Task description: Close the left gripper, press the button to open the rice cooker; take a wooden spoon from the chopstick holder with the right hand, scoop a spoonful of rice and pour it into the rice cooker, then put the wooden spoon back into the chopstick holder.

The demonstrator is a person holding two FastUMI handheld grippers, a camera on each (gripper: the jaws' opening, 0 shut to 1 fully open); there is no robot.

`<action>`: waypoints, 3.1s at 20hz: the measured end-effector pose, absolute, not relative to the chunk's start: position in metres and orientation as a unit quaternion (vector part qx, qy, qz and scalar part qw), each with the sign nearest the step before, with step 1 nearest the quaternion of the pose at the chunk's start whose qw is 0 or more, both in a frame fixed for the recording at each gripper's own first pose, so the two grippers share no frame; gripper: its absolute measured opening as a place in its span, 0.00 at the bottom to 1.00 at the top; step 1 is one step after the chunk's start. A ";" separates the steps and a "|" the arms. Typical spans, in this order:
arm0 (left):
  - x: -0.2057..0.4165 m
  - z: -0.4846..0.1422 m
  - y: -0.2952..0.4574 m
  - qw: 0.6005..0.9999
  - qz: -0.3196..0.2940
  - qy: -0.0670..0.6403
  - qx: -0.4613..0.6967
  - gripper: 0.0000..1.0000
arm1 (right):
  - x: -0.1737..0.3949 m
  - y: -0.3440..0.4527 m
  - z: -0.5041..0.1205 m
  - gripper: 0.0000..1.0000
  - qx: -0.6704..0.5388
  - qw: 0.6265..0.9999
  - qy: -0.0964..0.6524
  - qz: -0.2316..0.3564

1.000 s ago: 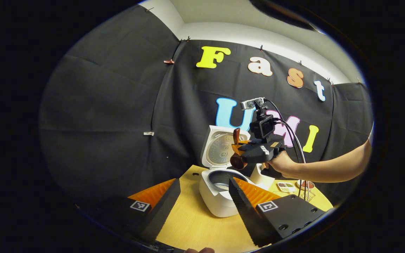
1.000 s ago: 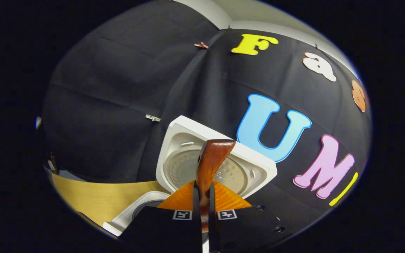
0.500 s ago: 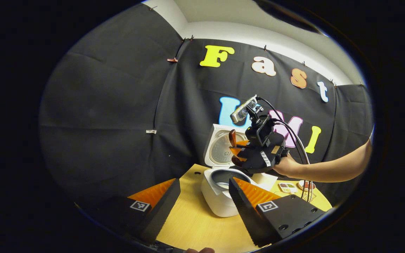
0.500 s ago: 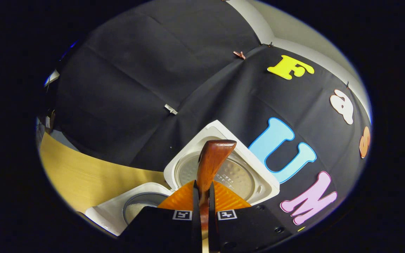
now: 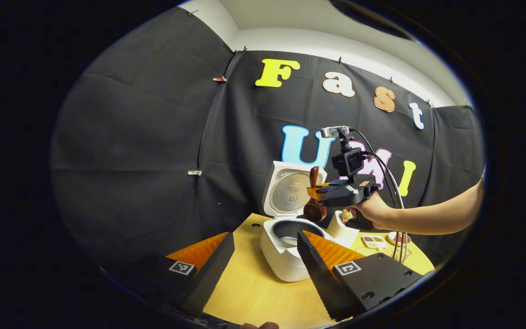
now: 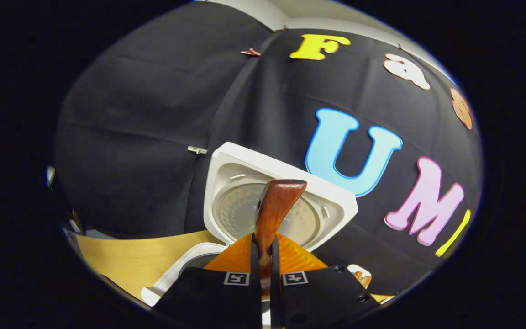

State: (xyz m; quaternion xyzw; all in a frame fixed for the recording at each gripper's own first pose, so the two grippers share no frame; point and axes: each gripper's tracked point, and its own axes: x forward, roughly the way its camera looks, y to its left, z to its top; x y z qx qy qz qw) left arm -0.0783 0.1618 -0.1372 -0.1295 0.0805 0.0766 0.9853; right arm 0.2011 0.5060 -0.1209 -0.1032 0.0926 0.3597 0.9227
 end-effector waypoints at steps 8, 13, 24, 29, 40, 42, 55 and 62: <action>-0.084 -0.125 0.142 0.988 0.065 0.074 -0.117 0.95 | 0.206 0.423 -0.082 0.12 0.111 0.931 0.145 0.316; -0.080 -0.114 0.120 0.991 0.050 0.067 -0.107 0.95 | 0.197 0.345 -0.062 0.12 0.173 0.928 0.141 0.299; -0.054 -0.089 0.077 0.996 0.021 0.047 -0.069 0.95 | 0.176 0.146 -0.059 0.11 0.207 0.947 0.112 0.219; -0.047 -0.083 0.056 0.997 0.020 0.047 -0.064 0.95 | 0.172 0.052 -0.093 0.11 0.204 0.957 0.124 0.166; -0.042 -0.070 0.013 0.996 0.042 0.060 -0.053 0.95 | 0.189 -0.051 -0.240 0.12 0.170 0.957 0.214 0.097; -0.041 -0.066 0.008 0.996 0.052 0.060 -0.050 0.96 | 0.196 -0.063 -0.265 0.12 0.170 0.954 0.229 0.091; -0.029 -0.058 -0.019 0.996 0.061 0.059 -0.038 0.95 | 0.194 -0.065 -0.363 0.18 0.198 0.924 0.317 0.086; -0.024 -0.056 -0.014 0.997 0.043 0.054 -0.043 0.95 | 0.179 -0.096 -0.359 0.88 0.202 0.924 0.322 0.038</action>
